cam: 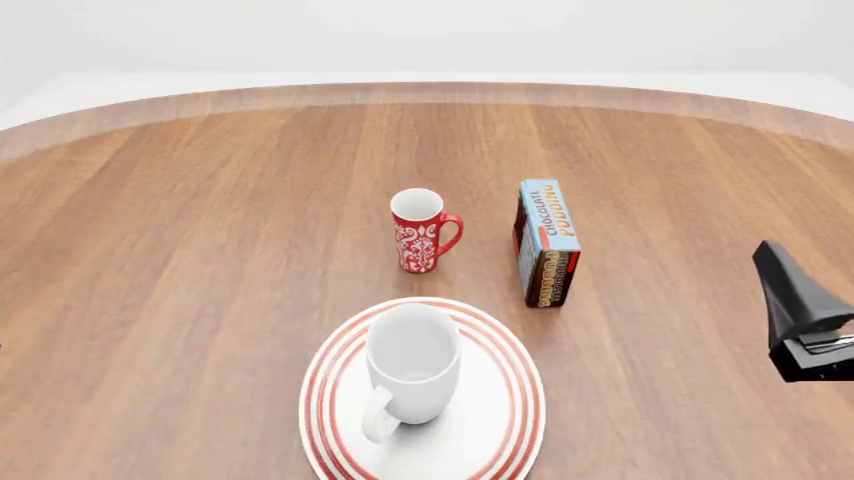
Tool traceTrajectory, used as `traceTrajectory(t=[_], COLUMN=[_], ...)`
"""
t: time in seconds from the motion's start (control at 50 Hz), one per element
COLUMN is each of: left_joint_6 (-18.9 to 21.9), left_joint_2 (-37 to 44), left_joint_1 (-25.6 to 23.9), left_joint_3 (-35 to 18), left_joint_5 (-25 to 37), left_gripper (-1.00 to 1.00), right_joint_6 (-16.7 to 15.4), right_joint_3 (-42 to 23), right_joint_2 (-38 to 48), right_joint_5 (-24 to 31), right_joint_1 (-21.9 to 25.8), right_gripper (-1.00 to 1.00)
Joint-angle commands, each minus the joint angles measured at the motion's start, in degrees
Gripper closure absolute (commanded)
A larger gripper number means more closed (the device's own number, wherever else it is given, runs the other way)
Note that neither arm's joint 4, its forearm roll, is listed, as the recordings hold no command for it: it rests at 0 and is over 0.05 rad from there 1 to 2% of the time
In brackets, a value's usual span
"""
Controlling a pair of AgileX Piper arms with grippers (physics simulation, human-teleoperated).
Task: Pick up the white mug and put it on the plate, and put the chocolate pudding to the right of the plate.
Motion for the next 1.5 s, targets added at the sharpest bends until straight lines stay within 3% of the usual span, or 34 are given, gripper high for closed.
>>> traceTrajectory(t=[0.02,0.5,1.1,1.5], left_joint_6=[-0.2,-0.3,-0.5,-0.6], left_joint_2=[-0.4,-0.6,0.2,0.4], left_joint_1=[-0.1,-0.3,-0.5,-0.6], left_joint_3=[0.0,0.0,0.0,0.0], left_joint_5=[0.3,0.5,-0.2,-0.3], left_gripper=[-1.00,-1.00,-1.00,-1.00], right_joint_6=[-1.0,-4.2,-8.3,-7.1], right_joint_3=[-2.2,-8.4,-16.1,-22.1], right_joint_2=[9.3,24.2,33.8,39.9], right_joint_5=[-6.4,-13.9,-15.2,-11.8], right_joint_1=[2.4,6.1,10.0,11.2], right_gripper=[-1.00,-1.00,-1.00,-1.00])
